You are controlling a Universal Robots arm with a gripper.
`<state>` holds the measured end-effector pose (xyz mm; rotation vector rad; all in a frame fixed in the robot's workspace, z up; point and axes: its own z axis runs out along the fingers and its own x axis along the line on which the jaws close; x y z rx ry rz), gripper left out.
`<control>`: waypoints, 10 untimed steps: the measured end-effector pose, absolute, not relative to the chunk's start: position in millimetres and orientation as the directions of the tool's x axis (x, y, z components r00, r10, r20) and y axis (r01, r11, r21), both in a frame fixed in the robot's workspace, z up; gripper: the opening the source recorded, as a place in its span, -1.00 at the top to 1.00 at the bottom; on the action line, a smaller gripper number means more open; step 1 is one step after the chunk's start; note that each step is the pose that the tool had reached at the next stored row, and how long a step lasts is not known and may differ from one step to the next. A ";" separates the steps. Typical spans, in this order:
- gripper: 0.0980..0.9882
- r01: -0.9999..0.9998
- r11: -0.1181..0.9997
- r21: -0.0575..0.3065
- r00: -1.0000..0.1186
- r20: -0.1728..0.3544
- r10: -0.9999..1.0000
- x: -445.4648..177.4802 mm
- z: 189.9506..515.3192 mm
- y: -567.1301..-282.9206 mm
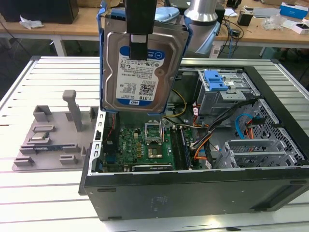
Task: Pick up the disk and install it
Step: 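Pick up the disk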
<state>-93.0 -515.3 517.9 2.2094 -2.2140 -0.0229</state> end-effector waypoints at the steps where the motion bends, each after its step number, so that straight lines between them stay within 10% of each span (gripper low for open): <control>1: 0.40 -1.000 0.002 0.020 -0.002 -0.001 -1.000 -93.0 517.9 -516.9; 10: 0.40 -1.000 0.002 0.020 -0.002 -0.001 -1.000 -93.0 517.4 -543.5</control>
